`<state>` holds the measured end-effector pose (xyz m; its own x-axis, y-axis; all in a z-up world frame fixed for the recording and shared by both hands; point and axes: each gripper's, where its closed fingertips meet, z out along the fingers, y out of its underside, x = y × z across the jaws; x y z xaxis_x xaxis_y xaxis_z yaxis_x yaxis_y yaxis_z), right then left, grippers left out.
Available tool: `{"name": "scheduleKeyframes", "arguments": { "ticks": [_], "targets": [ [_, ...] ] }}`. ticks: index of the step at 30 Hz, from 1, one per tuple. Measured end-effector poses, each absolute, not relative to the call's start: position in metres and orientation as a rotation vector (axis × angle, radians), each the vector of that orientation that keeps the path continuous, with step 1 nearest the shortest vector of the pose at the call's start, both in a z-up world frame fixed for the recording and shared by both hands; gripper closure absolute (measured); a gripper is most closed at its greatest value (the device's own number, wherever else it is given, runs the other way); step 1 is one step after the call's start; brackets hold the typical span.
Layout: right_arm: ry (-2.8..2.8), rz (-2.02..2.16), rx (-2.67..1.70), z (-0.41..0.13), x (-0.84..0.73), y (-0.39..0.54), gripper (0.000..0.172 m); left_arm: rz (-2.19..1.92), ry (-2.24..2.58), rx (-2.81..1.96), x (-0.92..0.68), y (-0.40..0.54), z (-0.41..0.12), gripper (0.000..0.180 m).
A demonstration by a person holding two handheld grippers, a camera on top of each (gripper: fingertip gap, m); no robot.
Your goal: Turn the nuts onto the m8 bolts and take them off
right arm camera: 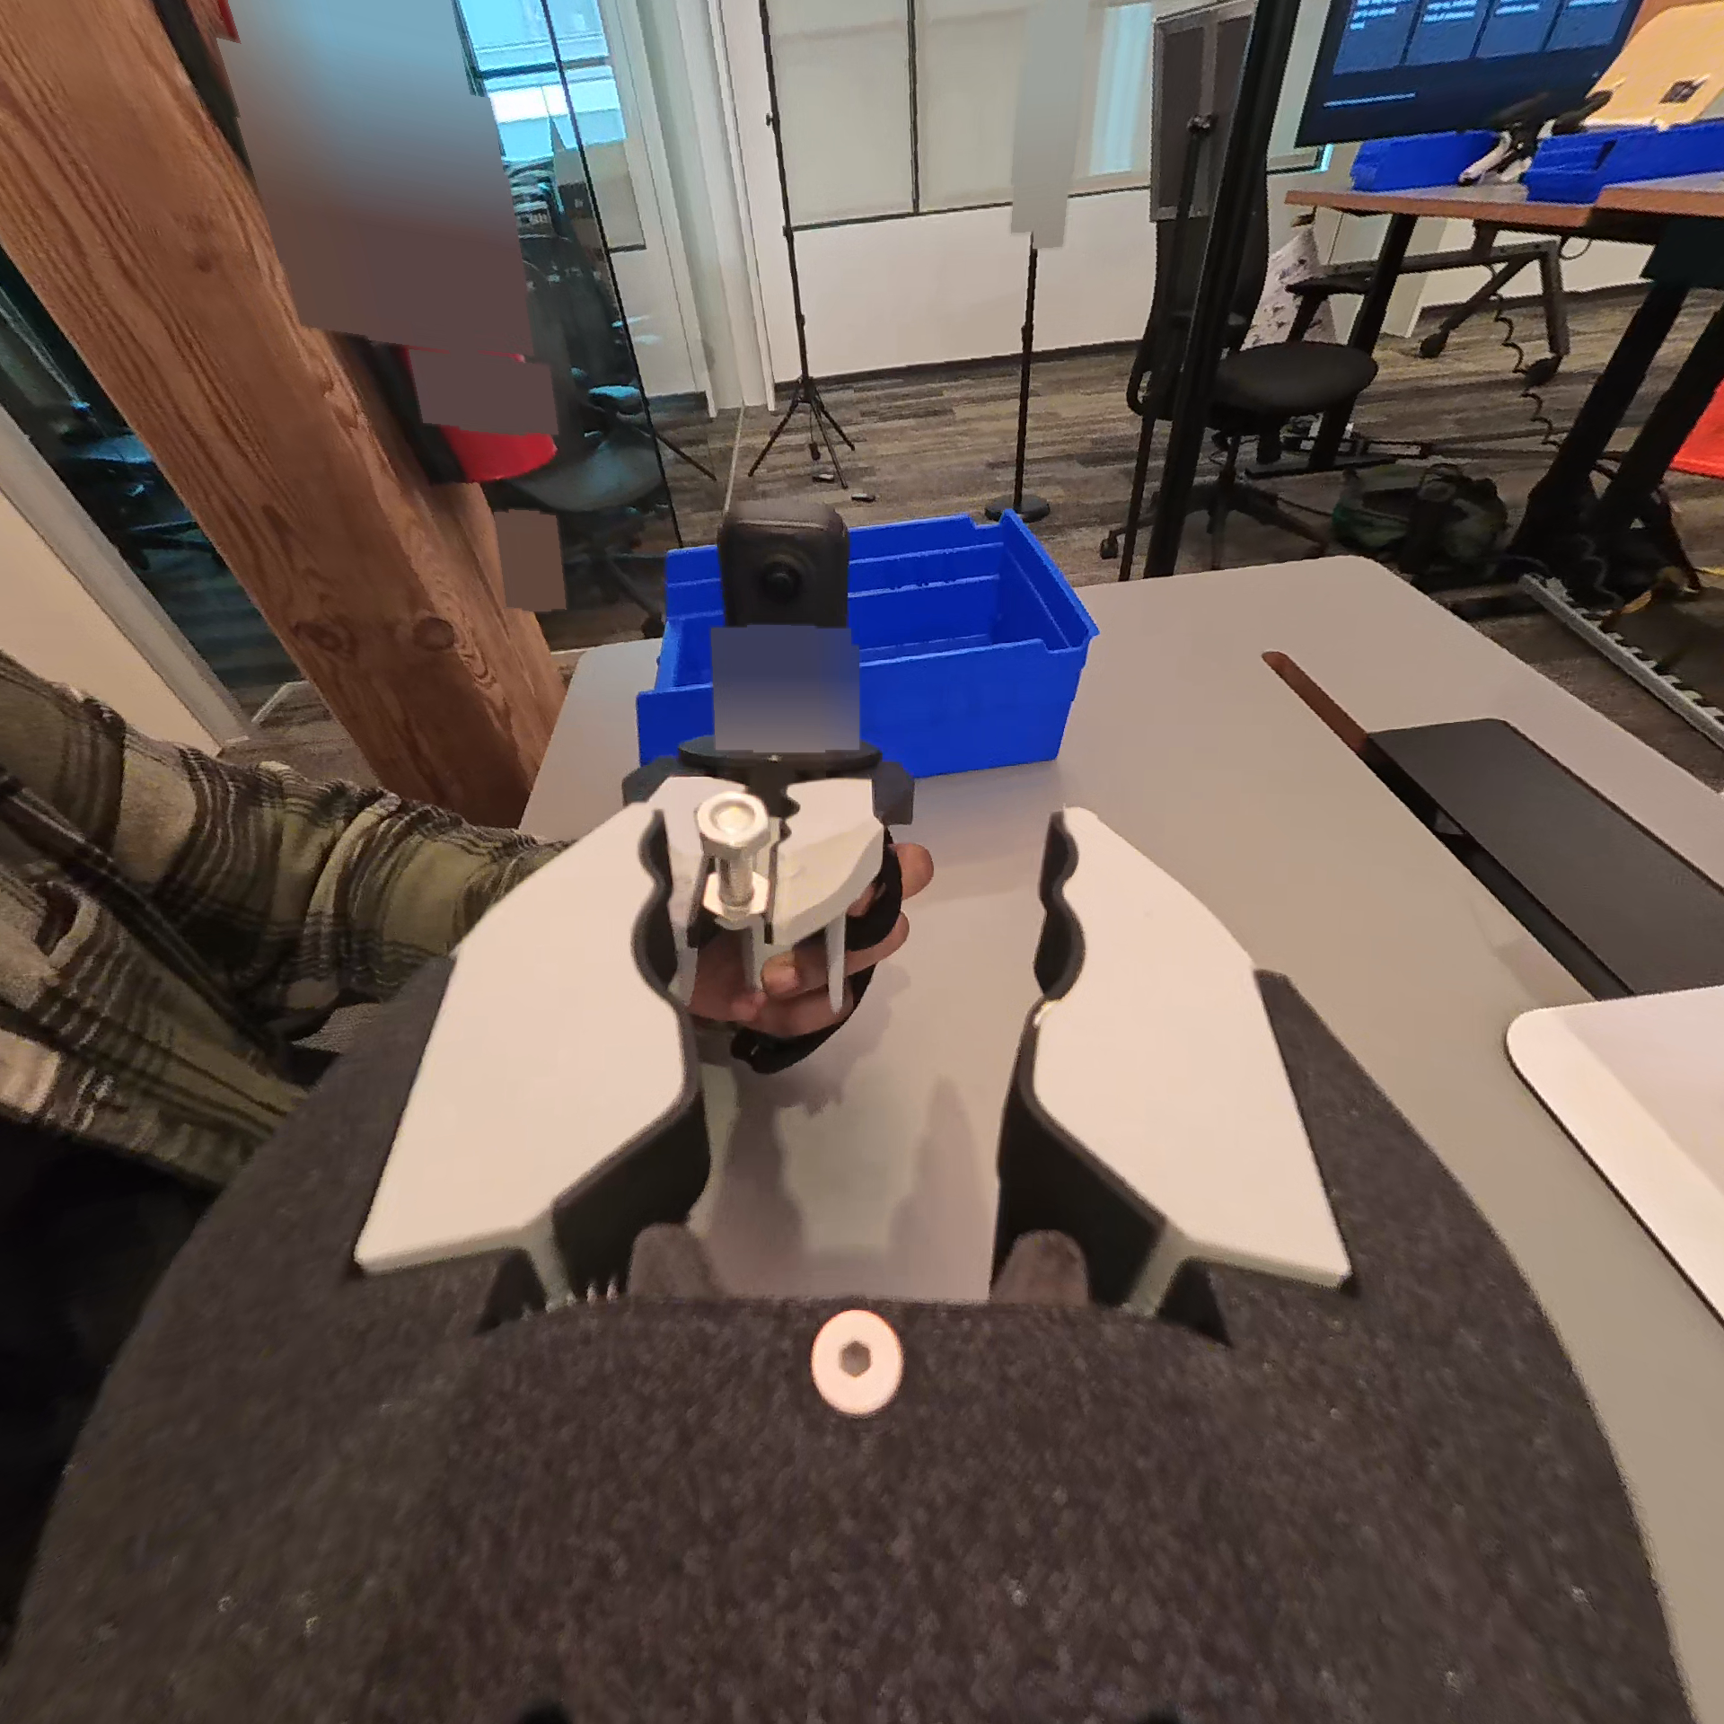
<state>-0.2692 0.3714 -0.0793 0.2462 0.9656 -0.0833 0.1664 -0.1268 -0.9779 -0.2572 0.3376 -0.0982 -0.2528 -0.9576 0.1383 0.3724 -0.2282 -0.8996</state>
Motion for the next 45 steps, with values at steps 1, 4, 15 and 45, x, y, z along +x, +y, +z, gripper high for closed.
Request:
{"name": "scheduleKeyframes", "arguments": {
  "ticks": [1, 4, 15, 45],
  "targets": [
    [-1.102, 1.015, -1.521, -0.079, -0.269, 0.371, 0.097, -1.676, 0.950, -0.912, -0.257, 0.338, -0.098, 0.166],
    [-1.104, 1.030, -1.512, -0.078, -0.269, 0.367, 0.103, -1.673, 0.940, -0.915, -0.259, 0.340, -0.098, 0.167],
    [-1.322, 1.084, -1.447, -0.083, -0.278, 0.344, 0.157, -1.680, 0.970, -0.910, -0.257, 0.335, -0.099, 0.166],
    [-1.104, 0.993, -1.590, -0.082, -0.282, 0.351, 0.157, -1.596, 0.945, -0.928, -0.260, 0.341, -0.097, 0.167]
  ]
}}
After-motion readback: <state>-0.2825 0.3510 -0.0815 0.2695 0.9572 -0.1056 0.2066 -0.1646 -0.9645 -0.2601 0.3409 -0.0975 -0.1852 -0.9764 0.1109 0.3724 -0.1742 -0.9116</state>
